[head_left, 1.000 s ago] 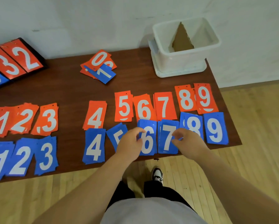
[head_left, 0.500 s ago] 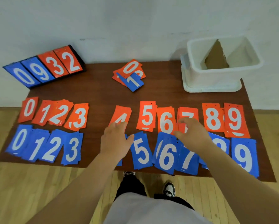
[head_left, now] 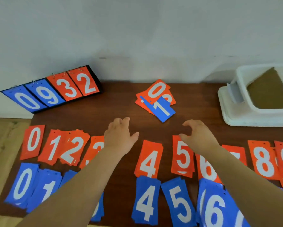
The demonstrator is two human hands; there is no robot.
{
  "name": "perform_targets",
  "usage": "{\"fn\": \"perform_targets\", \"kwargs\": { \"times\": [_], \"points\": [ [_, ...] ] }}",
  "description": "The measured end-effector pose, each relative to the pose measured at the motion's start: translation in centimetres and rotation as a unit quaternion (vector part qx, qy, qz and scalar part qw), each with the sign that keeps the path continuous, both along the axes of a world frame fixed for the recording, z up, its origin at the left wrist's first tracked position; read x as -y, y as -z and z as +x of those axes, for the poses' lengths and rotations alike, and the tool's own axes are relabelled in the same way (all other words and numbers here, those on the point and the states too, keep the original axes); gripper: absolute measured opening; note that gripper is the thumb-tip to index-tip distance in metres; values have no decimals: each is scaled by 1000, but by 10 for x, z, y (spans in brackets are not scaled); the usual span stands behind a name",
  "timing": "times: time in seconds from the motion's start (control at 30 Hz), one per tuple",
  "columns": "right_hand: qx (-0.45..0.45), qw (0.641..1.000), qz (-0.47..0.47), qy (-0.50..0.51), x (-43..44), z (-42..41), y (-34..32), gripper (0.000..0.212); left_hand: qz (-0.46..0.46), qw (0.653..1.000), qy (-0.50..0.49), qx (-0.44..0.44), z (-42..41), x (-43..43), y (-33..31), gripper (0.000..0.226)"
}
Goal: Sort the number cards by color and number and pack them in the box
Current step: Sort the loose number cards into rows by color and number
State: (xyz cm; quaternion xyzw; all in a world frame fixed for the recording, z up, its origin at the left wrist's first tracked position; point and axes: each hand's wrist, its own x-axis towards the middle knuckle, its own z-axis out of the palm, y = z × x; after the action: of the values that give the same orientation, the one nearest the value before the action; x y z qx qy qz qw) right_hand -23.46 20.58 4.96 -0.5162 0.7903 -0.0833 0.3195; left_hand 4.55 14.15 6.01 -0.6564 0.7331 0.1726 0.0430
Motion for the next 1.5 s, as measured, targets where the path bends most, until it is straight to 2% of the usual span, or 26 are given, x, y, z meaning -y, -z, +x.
{"fn": "perform_targets", "kwargs": {
  "times": [0.23, 0.43, 0.57, 0.73, 1.0, 1.13, 1.3, 1.5],
  "points": [
    [-4, 998, -31, 57, 94, 33, 31, 50, 1, 999, 38, -32, -33, 114, 31, 68],
    [-65, 995, 34, 65, 124, 40, 60, 56, 3, 996, 75, -47, -96, 177, 61, 62],
    [-33, 995, 29, 84, 120, 31, 71, 53, -5, 993, 101, -53, -111, 183, 85, 67],
    [20, 995, 24, 95, 118, 20, 78, 50, -69, 988, 83, -112, -107, 173, 102, 60],
    [21, 993, 15, 118, 114, 24, 74, 46, -119, 980, 120, -101, -107, 164, 98, 49],
    [38, 987, 24, 152, 115, 28, 71, 43, -97, 982, 120, -113, -112, 160, 89, 43],
    [24, 985, 38, 169, 120, 30, 63, 42, -7, 983, 34, -181, -109, 153, 73, 36],
    [56, 969, 2, 239, 89, 24, 53, 34, -2, 952, -111, -284, -74, 113, 47, 40]
  ]
}}
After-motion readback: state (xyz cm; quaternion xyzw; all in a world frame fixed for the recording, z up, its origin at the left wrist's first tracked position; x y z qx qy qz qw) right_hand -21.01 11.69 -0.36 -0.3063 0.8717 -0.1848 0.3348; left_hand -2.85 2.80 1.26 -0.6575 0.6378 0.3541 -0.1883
